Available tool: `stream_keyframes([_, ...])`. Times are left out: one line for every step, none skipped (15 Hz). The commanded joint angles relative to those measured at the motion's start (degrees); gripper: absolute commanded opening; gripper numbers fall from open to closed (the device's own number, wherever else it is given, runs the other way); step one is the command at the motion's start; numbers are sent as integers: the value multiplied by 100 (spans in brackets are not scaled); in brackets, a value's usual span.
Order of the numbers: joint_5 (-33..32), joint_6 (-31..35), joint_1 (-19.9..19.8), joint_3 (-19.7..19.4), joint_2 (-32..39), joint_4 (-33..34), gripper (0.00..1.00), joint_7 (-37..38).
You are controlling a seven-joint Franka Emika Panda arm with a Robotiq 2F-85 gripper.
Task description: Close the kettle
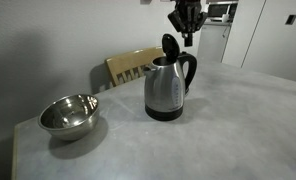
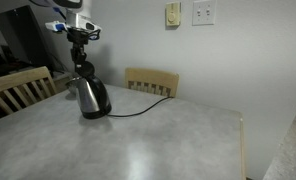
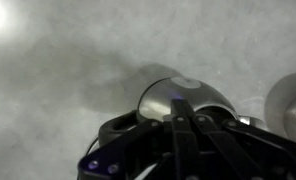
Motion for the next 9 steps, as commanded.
stream_keyframes([-86, 364, 5, 21, 80, 89, 0, -189])
stream_keyframes([-83, 455, 0, 18, 88, 91, 0, -213])
stream_keyframes([-103, 529, -5, 10, 85, 89, 0, -245])
stream_keyframes([-91, 562, -21, 19, 67, 87, 0, -299])
stream_keyframes([-82, 589, -41, 24, 52, 88, 0, -369])
stream_keyframes([-63, 597, -59, 34, 37, 90, 0, -446])
stream_keyframes([-2, 565, -95, 63, 33, 114, 0, -575])
stream_keyframes([56, 522, -127, 94, 39, 146, 0, -716])
stream_keyframes([143, 472, -163, 136, 62, 198, 0, -883])
